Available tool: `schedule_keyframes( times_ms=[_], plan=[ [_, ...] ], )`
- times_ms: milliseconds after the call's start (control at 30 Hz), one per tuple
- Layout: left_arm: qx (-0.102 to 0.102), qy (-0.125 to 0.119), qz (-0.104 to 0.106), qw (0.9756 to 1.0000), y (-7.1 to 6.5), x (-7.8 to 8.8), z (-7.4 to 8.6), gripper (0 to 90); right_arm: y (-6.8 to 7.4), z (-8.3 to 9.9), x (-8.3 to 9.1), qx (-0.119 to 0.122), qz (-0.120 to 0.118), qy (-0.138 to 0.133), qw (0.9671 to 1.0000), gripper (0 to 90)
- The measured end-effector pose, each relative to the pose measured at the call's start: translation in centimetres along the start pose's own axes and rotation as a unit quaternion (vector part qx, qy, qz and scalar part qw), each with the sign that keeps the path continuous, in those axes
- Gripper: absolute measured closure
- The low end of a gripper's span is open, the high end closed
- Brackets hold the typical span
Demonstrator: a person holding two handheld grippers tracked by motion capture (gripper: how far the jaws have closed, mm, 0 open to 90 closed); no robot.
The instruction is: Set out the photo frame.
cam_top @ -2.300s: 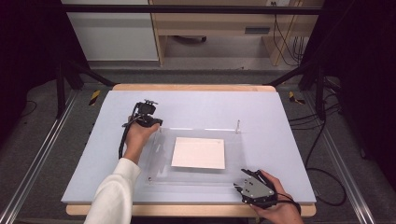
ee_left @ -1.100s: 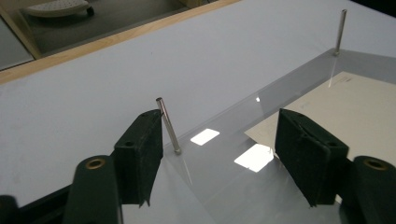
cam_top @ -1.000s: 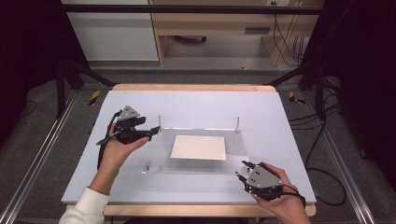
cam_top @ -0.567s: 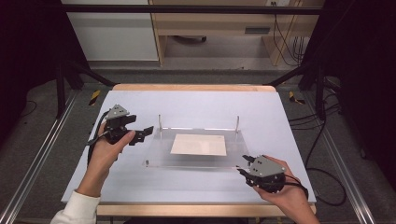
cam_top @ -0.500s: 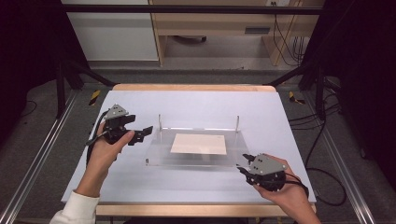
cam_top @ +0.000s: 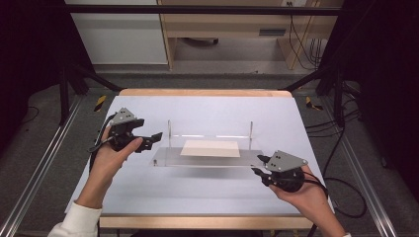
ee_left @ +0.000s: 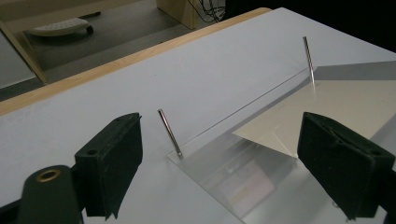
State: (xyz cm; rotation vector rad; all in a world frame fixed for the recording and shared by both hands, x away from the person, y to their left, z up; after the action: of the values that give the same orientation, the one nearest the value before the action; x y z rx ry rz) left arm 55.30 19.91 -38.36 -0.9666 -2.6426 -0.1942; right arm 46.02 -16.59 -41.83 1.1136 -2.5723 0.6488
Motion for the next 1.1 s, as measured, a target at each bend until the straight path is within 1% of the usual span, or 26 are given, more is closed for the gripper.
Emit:
schedule_keyframes(
  times_ms=[33, 67, 100, 133, 167, 267, 333, 367, 400, 433, 500, 533, 567, 633, 667, 700, 733, 767, 800, 833, 867, 900, 1000, 1033, 1067, 1100],
  plan=[
    [0.0, 0.0, 0.0, 1.0, 0.0, 0.0, 0.0, 15.3, 0.0, 0.0, 0.0, 0.0, 0.0, 0.0, 1.0, 59.4],
    [-0.007, -0.003, -0.002, 1.0, -0.1, 0.3, -0.6, 15.9, -0.2, -0.2, 0.0, 0.0, -0.002, 0.002, 1.0, 59.5],
    [-0.008, -0.006, 0.0, 1.0, -0.2, 0.6, -1.0, 15.9, -0.2, -0.2, 0.0, -0.003, -0.002, 0.003, 1.0, 59.5],
    [-0.008, -0.006, 0.0, 1.0, -0.2, 0.6, -1.0, 15.9, -0.2, -0.2, 0.0, -0.003, -0.002, 0.003, 1.0, 59.5],
    [-0.006, -0.012, 0.0, 0.9999, -0.2, 1.1, -1.8, 15.9, -0.4, -0.4, -0.1, -0.005, -0.003, 0.005, 1.0, 59.5],
    [-0.017, -0.01, 0.001, 0.9998, -0.6, 1.9, -3.0, 16.7, -0.6, -0.6, -0.1, -0.006, -0.005, 0.009, 0.9999, 59.6],
    [-0.017, -0.01, 0.005, 0.9998, -0.9, 2.1, -3.3, 17.6, -0.7, -0.7, -0.1, -0.008, -0.005, 0.01, 0.9999, 59.6],
    [-0.033, -0.01, 0.01, 0.9994, -1.5, 2.8, -4.0, 18.5, -0.9, -0.8, -0.1, -0.012, -0.007, 0.01, 0.9999, 59.6],
    [-0.033, -0.01, 0.01, 0.9994, -1.5, 2.8, -4.0, 19.0, -0.9, -0.9, -0.1, -0.013, -0.007, 0.01, 0.9998, 59.6],
    [-0.052, -0.007, 0.014, 0.9985, -2.2, 3.4, -4.4, 19.0, -1.0, -1.0, -0.1, -0.016, -0.009, 0.009, 0.9998, 59.5],
    [-0.068, -0.006, 0.022, 0.9974, -3.0, 4.0, -4.7, 20.4, -1.2, -1.1, -0.2, -0.02, -0.01, 0.008, 0.9997, 59.6],
    [-0.068, -0.006, 0.022, 0.9974, -3.0, 4.0, -4.7, 21.4, -1.2, -1.1, -0.2, -0.02, -0.01, 0.008, 0.9997, 59.6],
    [-0.084, -0.006, 0.023, 0.9962, -3.5, 4.4, -4.9, 22.4, -1.4, -1.3, -0.2, -0.021, -0.009, 0.008, 0.9997, 59.7],
    [-0.107, -0.007, 0.025, 0.9939, -4.1, 4.9, -5.1, 24.6, -1.6, -1.4, -0.2, -0.021, -0.009, 0.008, 0.9997, 59.9],
    [-0.117, -0.001, 0.034, 0.9925, -4.8, 5.3, -5.0, 25.7, -1.6, -1.5, -0.2, -0.021, -0.01, 0.008, 0.9997, 59.9],
    [-0.117, -0.001, 0.034, 0.9925, -4.8, 5.3, -5.0, 26.7, -1.7, -1.5, -0.2, -0.021, -0.01, 0.008, 0.9997, 59.9],
    [-0.13, -0.002, 0.036, 0.9909, -5.2, 5.5, -5.0, 26.7, -1.7, -1.5, -0.2, -0.021, -0.01, 0.008, 0.9997, 59.9],
    [-0.135, -0.004, 0.039, 0.9901, -5.5, 5.6, -4.9, 30.6, -1.8, -1.6, -0.2, -0.023, -0.011, 0.007, 0.9997, 60.0],
    [-0.138, -0.003, 0.044, 0.9895, -5.8, 5.7, -4.9, 30.8, -1.8, -1.6, -0.2, -0.023, -0.011, 0.007, 0.9996, 60.0],
    [-0.146, 0.0, 0.048, 0.9881, -6.1, 5.8, -4.8, 32.5, -1.8, -1.6, -0.3, -0.023, -0.011, 0.007, 0.9996, 60.0],
    [-0.169, 0.023, 0.046, 0.9843, -6.5, 5.8, -4.2, 34.3, -1.9, -1.6, -0.3, -0.023, -0.012, 0.007, 0.9996, 60.0],
    [-0.169, 0.023, 0.046, 0.9843, -6.5, 5.8, -4.2, 34.5, -1.9, -1.6, -0.3, -0.025, -0.012, 0.007, 0.9996, 60.0],
    [-0.186, 0.022, 0.06, 0.9804, -7.2, 5.9, -3.8, 39.5, -2.0, -1.7, -0.3, -0.026, -0.012, 0.008, 0.9995, 60.1],
    [-0.198, 0.029, 0.065, 0.9776, -7.7, 5.9, -3.4, 39.8, -2.1, -1.8, -0.3, -0.027, -0.013, 0.008, 0.9995, 60.1],
    [-0.198, 0.029, 0.065, 0.9776, -7.7, 5.9, -3.4, 40.5, -2.1, -1.9, -0.3, -0.028, -0.012, 0.009, 0.9995, 60.1],
    [-0.215, 0.034, 0.073, 0.9734, -8.2, 5.7, -3.0, 41.5, -2.1, -1.9, -0.3, -0.028, -0.012, 0.01, 0.9995, 60.1]
  ],
)
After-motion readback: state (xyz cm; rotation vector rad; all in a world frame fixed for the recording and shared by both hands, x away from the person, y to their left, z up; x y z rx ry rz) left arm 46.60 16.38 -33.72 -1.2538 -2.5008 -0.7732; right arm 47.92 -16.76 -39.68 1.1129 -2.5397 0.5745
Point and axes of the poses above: each handheld gripper's, and its own axes: x roughly backward along the jaws, z roughly out of its underside, y roughly to its left, the point moved 7 cm from there along -x, roughly forward along the jaws, and after that the axes turned 11 degrees about -y, right-handed, at the moved point
